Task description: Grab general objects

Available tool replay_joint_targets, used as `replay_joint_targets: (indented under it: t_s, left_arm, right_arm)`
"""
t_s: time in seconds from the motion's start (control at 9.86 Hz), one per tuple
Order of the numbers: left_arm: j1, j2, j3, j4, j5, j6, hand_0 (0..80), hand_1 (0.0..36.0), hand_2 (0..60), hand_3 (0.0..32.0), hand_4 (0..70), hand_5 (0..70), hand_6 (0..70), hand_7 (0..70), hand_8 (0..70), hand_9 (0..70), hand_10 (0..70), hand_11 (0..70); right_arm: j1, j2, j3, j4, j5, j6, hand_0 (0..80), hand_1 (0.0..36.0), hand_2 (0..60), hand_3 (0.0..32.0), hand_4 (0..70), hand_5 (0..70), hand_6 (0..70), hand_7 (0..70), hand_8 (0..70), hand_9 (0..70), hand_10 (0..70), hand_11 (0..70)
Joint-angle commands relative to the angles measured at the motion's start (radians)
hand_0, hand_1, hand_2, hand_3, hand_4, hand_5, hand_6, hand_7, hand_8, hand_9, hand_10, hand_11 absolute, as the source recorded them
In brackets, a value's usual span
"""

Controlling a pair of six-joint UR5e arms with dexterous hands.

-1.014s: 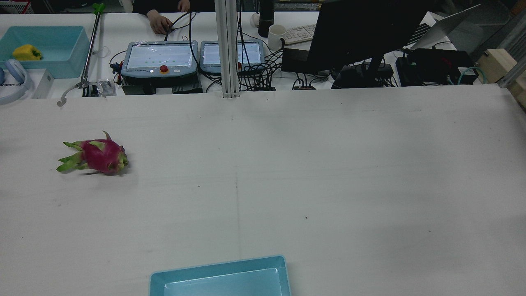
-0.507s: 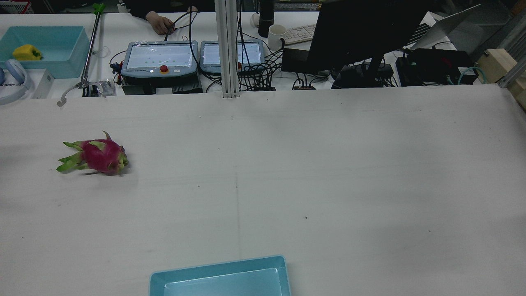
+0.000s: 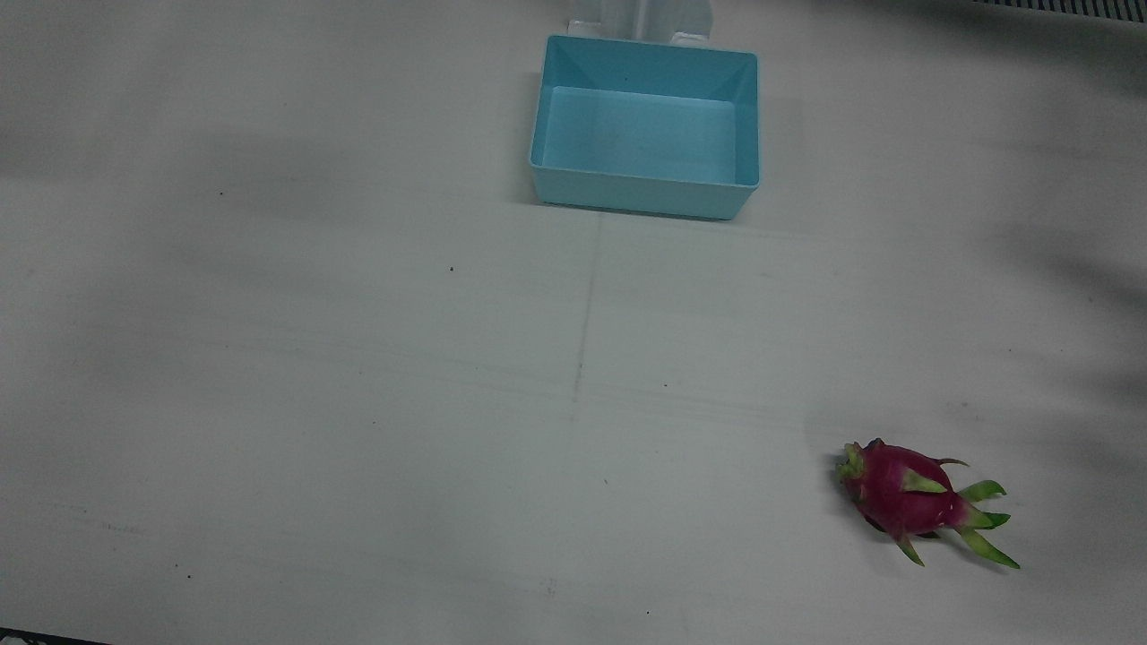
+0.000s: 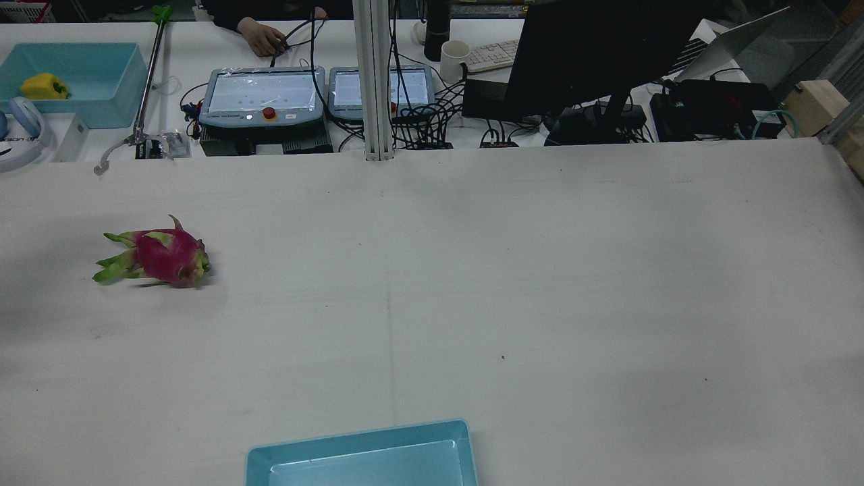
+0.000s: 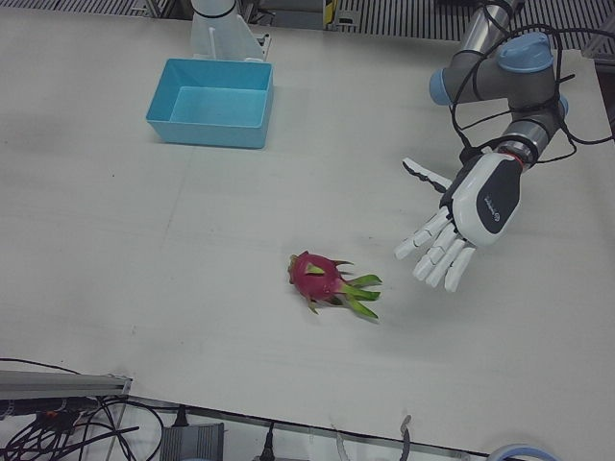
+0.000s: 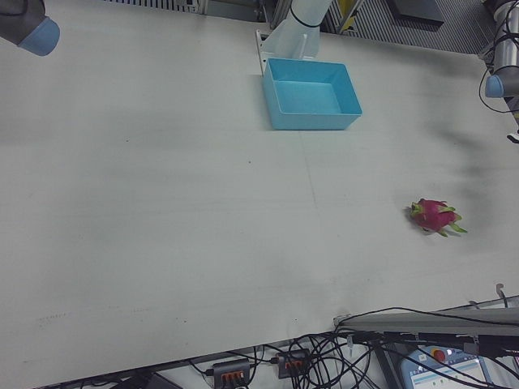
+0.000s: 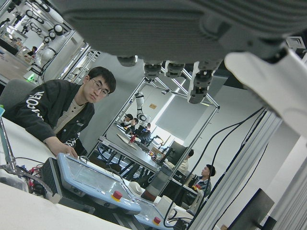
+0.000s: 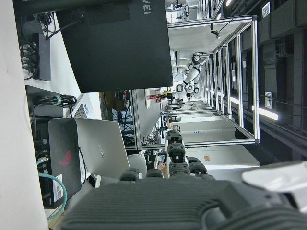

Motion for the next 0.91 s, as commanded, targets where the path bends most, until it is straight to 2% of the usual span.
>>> replay_joint_targets:
  t_s: [0.0,0.1,0.2,0.3,0.51,0.61,0.81]
  left_arm:
    - [0.054,-0.072,-0.028,0.095,0.013,0.183,46.7,6.1,0.0,13.4,3.8,7.8,0.2,5.3,9.8,0.0,0.0,0.0]
    - [0.063,-0.097,-0.033,0.122,0.017,0.273,46.0,4.0,0.0,26.0,0.5,6.3,0.0,5.5,11.1,0.0,0.0,0.0]
    - [0.093,-0.129,-0.033,0.164,0.011,0.335,45.5,3.4,0.0,23.8,1.1,6.7,0.0,6.1,11.3,0.0,0.0,0.0]
    - [0.118,-0.172,-0.024,0.209,0.010,0.364,45.7,3.6,0.0,22.4,1.8,7.2,0.0,6.9,11.6,0.0,0.0,0.0]
    - [0.190,-0.258,-0.021,0.319,-0.019,0.503,46.2,5.3,0.0,17.4,1.9,6.9,0.0,7.7,11.5,0.1,0.0,0.0]
    - [0.233,-0.299,-0.019,0.380,-0.064,0.539,46.2,5.5,0.0,18.8,1.7,7.1,0.0,7.8,11.6,0.1,0.0,0.0]
    - [0.250,-0.315,0.016,0.383,-0.072,0.603,45.7,5.5,0.0,30.6,0.0,6.9,0.0,5.6,10.9,0.0,0.0,0.0]
  right_arm:
    - [0.000,0.000,0.000,0.000,0.000,0.000,0.0,0.0,0.0,0.0,0.0,0.0,0.0,0.0,0.0,0.0,0.0,0.0]
    - [0.000,0.000,0.000,0.000,0.000,0.000,0.0,0.0,0.0,0.0,0.0,0.0,0.0,0.0,0.0,0.0,0.0,0.0]
    - [0.000,0.000,0.000,0.000,0.000,0.000,0.0,0.0,0.0,0.0,0.0,0.0,0.0,0.0,0.0,0.0,0.0,0.0]
    - [-0.002,0.000,0.000,0.000,0.000,0.000,0.0,0.0,0.0,0.0,0.0,0.0,0.0,0.0,0.0,0.0,0.0,0.0]
    - [0.000,0.000,0.000,0.000,0.000,0.000,0.0,0.0,0.0,0.0,0.0,0.0,0.0,0.0,0.0,0.0,0.0,0.0]
    - [0.000,0.000,0.000,0.000,0.000,0.000,0.0,0.0,0.0,0.0,0.0,0.0,0.0,0.0,0.0,0.0,0.0,0.0]
    - [0.000,0.000,0.000,0.000,0.000,0.000,0.0,0.0,0.0,0.0,0.0,0.0,0.0,0.0,0.0,0.0,0.0,0.0]
